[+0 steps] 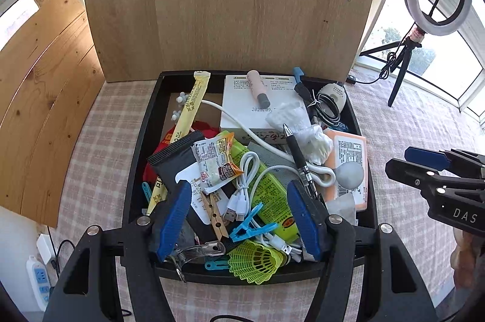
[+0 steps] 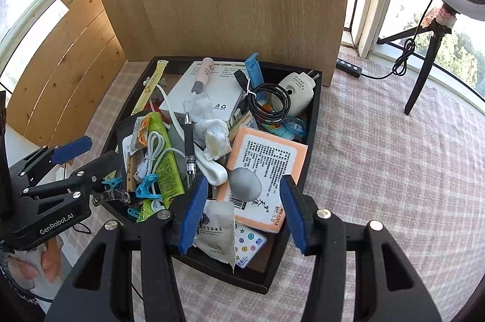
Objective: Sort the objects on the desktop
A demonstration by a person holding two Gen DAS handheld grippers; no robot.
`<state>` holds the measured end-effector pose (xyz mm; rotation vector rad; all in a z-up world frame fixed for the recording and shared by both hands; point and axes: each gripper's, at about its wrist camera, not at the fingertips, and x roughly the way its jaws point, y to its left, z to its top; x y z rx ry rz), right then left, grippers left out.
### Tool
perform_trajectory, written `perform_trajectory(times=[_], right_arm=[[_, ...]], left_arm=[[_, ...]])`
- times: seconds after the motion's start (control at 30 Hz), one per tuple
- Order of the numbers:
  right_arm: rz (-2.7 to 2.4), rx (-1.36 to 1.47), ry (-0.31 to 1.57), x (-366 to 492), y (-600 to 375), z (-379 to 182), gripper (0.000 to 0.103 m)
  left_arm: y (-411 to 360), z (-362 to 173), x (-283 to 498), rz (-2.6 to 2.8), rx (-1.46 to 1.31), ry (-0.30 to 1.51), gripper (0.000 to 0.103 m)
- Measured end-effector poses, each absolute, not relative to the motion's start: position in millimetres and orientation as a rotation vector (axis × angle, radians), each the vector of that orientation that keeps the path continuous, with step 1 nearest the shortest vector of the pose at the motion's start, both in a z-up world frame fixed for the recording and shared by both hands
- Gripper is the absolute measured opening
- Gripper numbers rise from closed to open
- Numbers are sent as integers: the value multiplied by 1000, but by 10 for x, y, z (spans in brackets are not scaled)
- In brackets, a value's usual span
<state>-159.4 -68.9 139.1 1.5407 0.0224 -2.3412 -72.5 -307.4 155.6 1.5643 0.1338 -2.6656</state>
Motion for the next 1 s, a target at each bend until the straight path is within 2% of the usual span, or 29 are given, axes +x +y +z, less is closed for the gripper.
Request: perform_trajectory(times=[0.27, 0.43, 0.7, 1.0], right_arm=[[-2423, 1565, 19, -1137, -293, 1381, 53], [-2501, 1563, -4, -823, 32, 1350, 60], [-2552, 1598, -112, -406, 665, 1170, 60], [-2615, 1563, -97, 17, 1189, 1048, 62]], left_arm=[[-2713, 1577, -344, -2694, 1550, 77, 68], [-2445, 1572, -131, -2708, 1572, 79, 70], [-1896, 1484, 209, -2713, 1587, 56, 70], [-1358, 1263, 466, -2706, 1609, 72, 71]])
